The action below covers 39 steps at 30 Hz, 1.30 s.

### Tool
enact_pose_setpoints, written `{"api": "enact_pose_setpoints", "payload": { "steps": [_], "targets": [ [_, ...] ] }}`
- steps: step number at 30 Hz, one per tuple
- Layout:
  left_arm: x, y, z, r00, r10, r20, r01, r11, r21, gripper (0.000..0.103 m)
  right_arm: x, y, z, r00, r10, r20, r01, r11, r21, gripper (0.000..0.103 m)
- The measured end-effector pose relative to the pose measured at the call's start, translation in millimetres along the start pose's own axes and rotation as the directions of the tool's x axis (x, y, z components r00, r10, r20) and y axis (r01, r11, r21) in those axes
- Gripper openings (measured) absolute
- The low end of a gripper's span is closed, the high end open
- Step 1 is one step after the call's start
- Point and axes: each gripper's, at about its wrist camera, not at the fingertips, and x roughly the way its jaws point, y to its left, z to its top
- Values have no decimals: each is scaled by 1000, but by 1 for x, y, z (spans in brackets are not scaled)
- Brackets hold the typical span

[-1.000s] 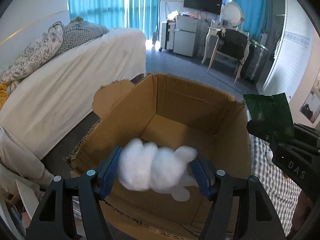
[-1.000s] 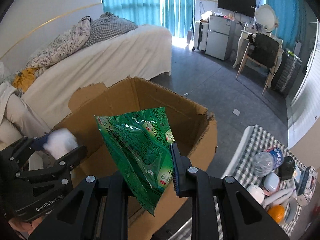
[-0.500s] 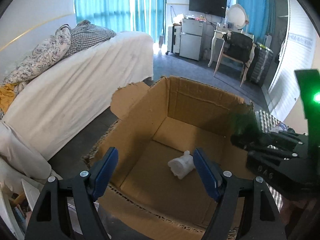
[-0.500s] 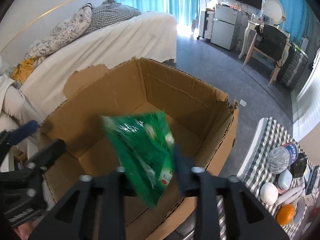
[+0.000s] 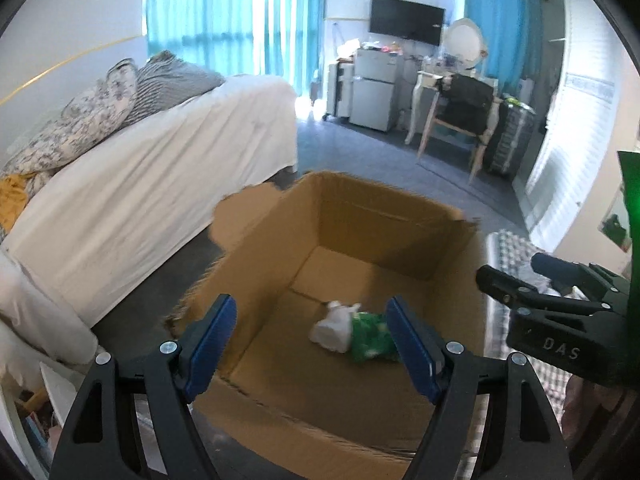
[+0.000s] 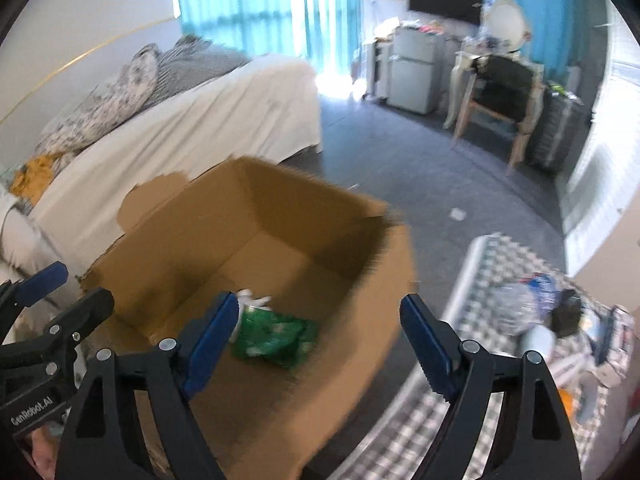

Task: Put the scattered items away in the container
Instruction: 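Return both grippers to the table and grasp the white oval earbud case with the left gripper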

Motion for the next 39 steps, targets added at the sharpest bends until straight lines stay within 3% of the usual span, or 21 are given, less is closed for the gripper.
{"api": "enact_pose_setpoints", "payload": {
  "steps": [6,12,14,20,26,31,36,39],
  "targets": [
    [-13,-67,2,992,-120,25,118,990,78,87,-65,-84,-35,977,-206,48,199,973,116,92],
    [-20,-148,-4,973,-229,20,221,958,183,99,-108,-176,-80,942,-334,-11,326,912,250,93],
    [-22,-170,-7,967,-254,18,245,947,206,102,-117,-197,-92,934,-355,-29,350,900,260,99],
    [-13,-231,-22,955,-298,-10,291,925,243,103,-129,-244,-129,934,-352,-67,356,893,275,102],
    [37,-287,-51,955,-288,-64,294,909,295,103,-125,-256,-150,934,-348,-74,355,898,261,102],
    [84,-309,-68,959,-262,-106,282,907,312,103,-113,-261,-163,955,-286,-77,296,913,281,102],
    [117,-328,-80,966,-228,-125,258,889,378,102,-89,-263,-165,960,-264,-95,281,911,303,102],
    [132,-329,-80,961,-235,-148,275,885,376,99,-72,-263,-166,965,-233,-120,260,911,319,102]
  ]
}}
